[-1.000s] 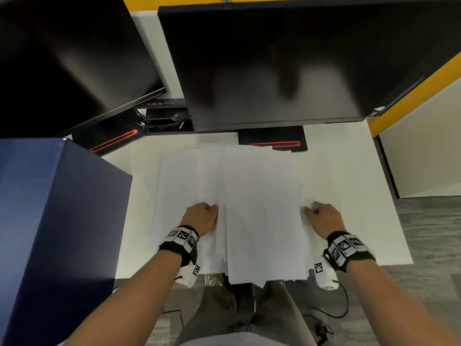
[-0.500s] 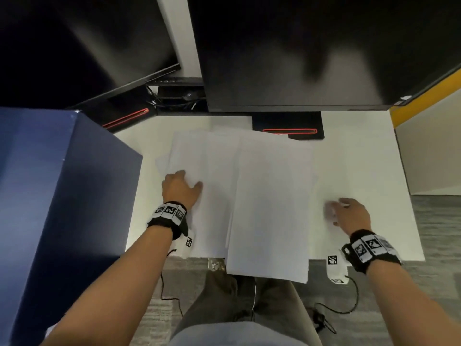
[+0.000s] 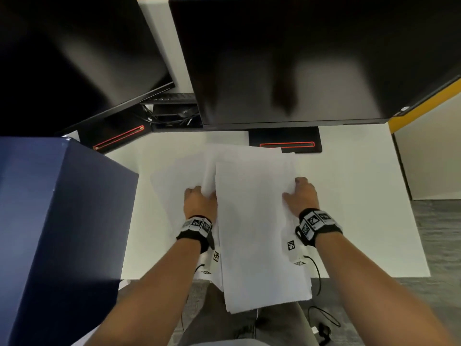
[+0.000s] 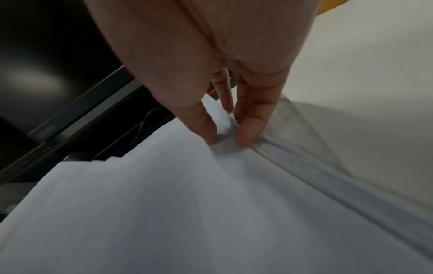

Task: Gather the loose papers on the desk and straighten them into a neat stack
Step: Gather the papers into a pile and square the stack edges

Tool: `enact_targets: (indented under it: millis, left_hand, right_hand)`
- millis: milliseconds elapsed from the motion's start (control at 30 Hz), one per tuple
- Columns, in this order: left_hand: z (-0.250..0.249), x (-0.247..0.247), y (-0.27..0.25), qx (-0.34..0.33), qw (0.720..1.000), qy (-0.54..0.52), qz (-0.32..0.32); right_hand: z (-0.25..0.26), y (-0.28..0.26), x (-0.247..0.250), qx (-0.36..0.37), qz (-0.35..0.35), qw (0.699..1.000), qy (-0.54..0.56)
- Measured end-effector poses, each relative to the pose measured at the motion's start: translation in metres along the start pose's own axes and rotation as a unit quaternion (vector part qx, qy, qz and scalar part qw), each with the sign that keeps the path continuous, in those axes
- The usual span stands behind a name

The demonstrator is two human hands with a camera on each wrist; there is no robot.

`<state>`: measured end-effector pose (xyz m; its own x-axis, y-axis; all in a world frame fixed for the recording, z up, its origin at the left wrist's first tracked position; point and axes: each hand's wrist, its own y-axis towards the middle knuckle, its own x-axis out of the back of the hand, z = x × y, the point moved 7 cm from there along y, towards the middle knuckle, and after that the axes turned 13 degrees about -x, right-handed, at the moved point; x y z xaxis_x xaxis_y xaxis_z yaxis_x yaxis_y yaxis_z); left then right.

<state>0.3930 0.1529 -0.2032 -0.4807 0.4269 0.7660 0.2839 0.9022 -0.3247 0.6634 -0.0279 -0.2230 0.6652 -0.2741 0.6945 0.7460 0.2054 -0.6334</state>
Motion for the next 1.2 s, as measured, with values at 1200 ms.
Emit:
enact_targets:
  millis: [1200]
  left_hand:
    - [0.021, -0.011, -0.072, -0.051, 0.960, 0.120, 0.249]
  right_hand:
    - [-0.097, -0.067, 0.023, -0.081, 0.062, 0.972, -0.213]
